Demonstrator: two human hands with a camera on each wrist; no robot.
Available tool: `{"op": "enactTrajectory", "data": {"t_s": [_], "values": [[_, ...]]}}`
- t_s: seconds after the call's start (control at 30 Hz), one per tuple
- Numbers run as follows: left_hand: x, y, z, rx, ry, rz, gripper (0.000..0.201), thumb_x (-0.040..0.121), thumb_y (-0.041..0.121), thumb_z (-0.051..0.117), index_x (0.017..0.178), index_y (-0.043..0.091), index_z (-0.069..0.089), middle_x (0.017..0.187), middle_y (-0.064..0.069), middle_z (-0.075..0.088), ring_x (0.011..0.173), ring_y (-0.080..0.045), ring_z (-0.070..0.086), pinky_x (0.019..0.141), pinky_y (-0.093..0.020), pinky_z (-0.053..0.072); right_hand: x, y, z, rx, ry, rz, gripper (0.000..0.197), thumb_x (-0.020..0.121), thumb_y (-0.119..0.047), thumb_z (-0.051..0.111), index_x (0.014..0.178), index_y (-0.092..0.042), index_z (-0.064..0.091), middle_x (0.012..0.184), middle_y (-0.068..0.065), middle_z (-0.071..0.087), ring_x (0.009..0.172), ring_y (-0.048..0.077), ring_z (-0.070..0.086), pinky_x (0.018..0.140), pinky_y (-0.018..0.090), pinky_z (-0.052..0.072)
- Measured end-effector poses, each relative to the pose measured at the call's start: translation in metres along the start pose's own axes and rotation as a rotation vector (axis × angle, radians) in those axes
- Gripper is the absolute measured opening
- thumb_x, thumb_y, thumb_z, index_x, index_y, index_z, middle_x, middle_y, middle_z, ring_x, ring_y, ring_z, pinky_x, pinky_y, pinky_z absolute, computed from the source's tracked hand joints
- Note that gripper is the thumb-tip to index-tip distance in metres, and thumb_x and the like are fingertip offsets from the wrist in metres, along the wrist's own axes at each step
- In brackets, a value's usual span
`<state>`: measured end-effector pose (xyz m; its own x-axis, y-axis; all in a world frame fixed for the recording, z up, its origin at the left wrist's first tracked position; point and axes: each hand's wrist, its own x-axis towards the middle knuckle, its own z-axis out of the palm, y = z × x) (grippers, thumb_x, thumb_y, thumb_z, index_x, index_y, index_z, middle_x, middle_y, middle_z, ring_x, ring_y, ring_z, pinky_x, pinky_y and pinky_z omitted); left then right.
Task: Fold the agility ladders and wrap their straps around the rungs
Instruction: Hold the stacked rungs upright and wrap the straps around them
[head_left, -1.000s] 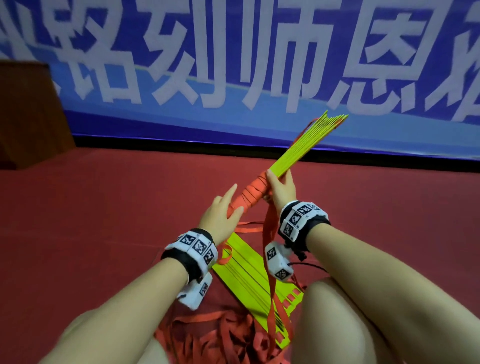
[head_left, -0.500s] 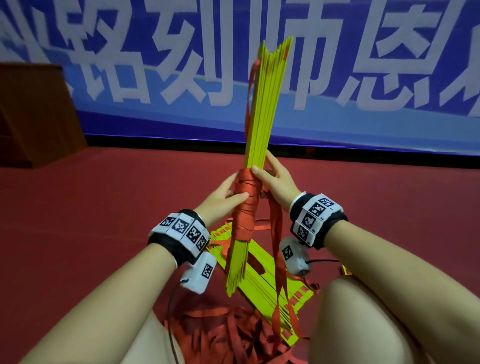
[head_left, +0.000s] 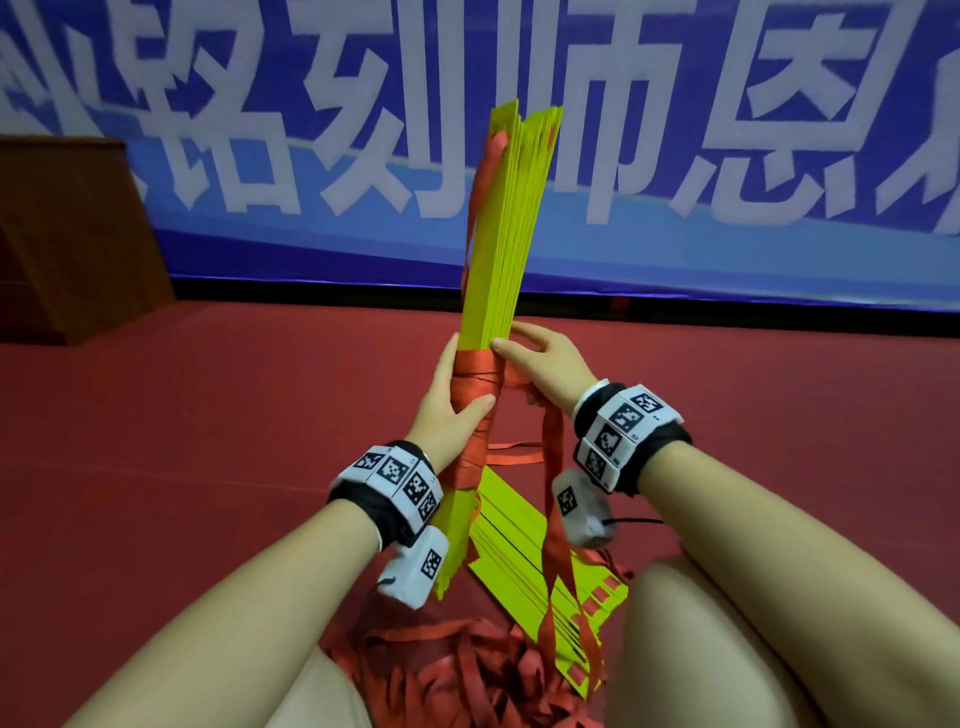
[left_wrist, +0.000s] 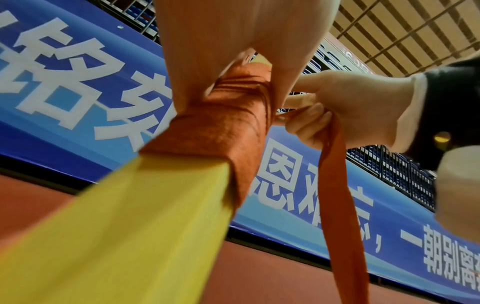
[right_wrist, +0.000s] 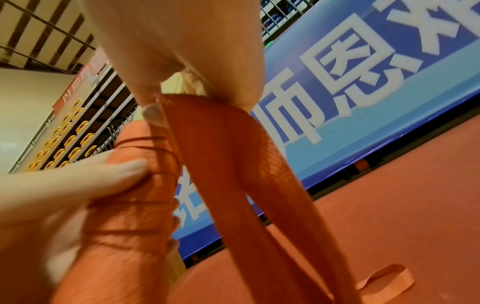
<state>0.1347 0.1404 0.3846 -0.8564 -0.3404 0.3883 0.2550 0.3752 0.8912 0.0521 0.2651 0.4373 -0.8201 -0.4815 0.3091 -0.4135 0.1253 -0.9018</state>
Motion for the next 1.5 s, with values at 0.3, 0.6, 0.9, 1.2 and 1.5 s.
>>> {"op": "enactTrajectory", "data": {"t_s": [0.3,0.6,0.9,1.2,1.5], "values": [[0.005,-0.01,0.001,0.052,0.0,-0.063,0.065,0.096,0.025,0.055,0.149,0.043,0.024,0.139,-0.006,0.05,0.12,-0.02,0.054,0.103,-0.04,0.045,0.006,0.013,0.027,0.062,0.152,-0.055,0.05,0.092,-0.022,0.061,0.138,-0.028,0.042,0.07,-0.012,0.059,0.04,-0.001,0.051,0.041,0.019,0.039],[-0.003,-0.014,-0.009,-0.06,-0.181,-0.099,0.09,0.057,0.049,0.073,0.137,0.03,0.038,0.122,0.005,0.059,0.107,-0.01,0.059,0.099,-0.029,0.045,0.005,-0.001,0.011,0.317,0.084,-0.145,0.056,0.095,-0.009,0.056,0.146,-0.021,0.035,0.053,-0.005,0.052,0.041,0.006,0.044,0.04,0.019,0.036],[-0.004,-0.004,0.014,0.038,0.032,-0.003,0.076,0.083,0.006,0.072,0.147,0.022,0.034,0.109,0.006,0.059,0.091,-0.007,0.058,0.073,-0.003,0.041,0.016,0.006,0.003,0.202,0.206,0.052,0.034,0.093,-0.029,0.062,0.12,-0.009,0.062,0.067,0.002,0.063,0.035,0.007,0.051,0.038,0.017,0.04],[-0.001,-0.013,0.022,0.087,0.112,-0.013,0.073,0.084,0.012,0.072,0.147,0.02,0.035,0.11,-0.001,0.063,0.093,-0.016,0.061,0.077,-0.016,0.039,0.017,0.009,0.0,0.283,0.048,0.29,0.025,0.093,-0.022,0.058,0.072,-0.009,0.06,0.055,0.009,0.052,0.043,0.017,0.047,0.044,0.018,0.039],[-0.001,-0.012,0.008,0.115,0.095,0.033,0.077,0.086,0.007,0.069,0.151,0.02,0.03,0.116,0.003,0.059,0.096,-0.01,0.057,0.072,0.001,0.036,0.014,0.017,-0.006,0.099,-0.029,0.36,0.017,0.09,-0.005,0.06,0.074,-0.003,0.063,0.068,0.013,0.064,0.037,0.011,0.056,0.041,0.018,0.046]]}}
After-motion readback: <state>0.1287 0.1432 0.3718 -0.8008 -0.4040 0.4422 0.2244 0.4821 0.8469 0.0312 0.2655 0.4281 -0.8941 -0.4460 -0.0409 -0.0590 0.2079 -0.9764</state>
